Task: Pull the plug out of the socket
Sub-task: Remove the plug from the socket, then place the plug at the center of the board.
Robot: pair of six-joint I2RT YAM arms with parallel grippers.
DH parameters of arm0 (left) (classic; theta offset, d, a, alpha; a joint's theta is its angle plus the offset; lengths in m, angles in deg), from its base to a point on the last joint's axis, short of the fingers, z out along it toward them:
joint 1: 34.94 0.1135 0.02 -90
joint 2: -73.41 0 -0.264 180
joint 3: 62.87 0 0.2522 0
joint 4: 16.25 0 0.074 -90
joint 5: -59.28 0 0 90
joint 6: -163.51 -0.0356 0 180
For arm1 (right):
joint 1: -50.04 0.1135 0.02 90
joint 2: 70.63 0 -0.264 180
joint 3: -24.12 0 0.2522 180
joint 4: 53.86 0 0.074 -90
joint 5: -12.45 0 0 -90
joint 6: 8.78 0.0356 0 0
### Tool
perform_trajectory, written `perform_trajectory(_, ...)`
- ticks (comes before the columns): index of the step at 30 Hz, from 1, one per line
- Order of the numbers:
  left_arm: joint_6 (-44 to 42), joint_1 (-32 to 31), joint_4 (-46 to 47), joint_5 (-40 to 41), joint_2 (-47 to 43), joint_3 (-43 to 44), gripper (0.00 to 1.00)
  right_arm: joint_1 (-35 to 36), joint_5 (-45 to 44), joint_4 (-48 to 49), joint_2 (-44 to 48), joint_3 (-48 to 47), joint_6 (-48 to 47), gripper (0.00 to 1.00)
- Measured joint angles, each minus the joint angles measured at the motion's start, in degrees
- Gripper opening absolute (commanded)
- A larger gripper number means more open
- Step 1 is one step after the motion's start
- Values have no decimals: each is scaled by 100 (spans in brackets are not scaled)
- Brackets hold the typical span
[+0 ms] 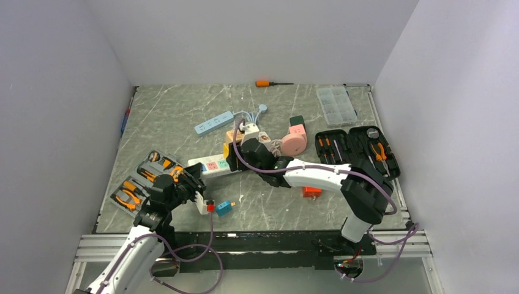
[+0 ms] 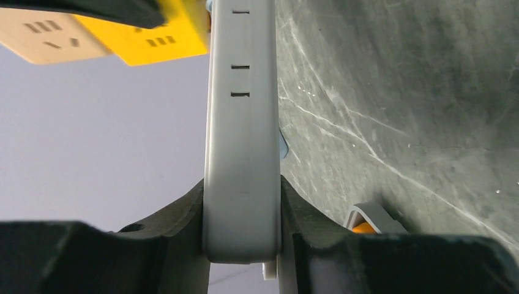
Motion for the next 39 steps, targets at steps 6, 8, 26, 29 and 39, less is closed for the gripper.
perform_trajectory(6,-358,-125,166,286,92,-120,0,-249,33,422,599,201,72,0)
perform_trajectory(8,-398,-166,251,378,192,-120,1,-328,13,640,835,201,72,0)
perform_trajectory(26,-409,-345,728,723,850,-33,6,92,251,-1158,2787,1353,-188,0)
perform_trajectory(29,-409,-348,763,726,870,-35,3,304,310,-1853,2933,1425,-111,0)
perform_trajectory(39,-409,-350,791,763,874,-55,0,918,719,-3877,1493,684,-17,0)
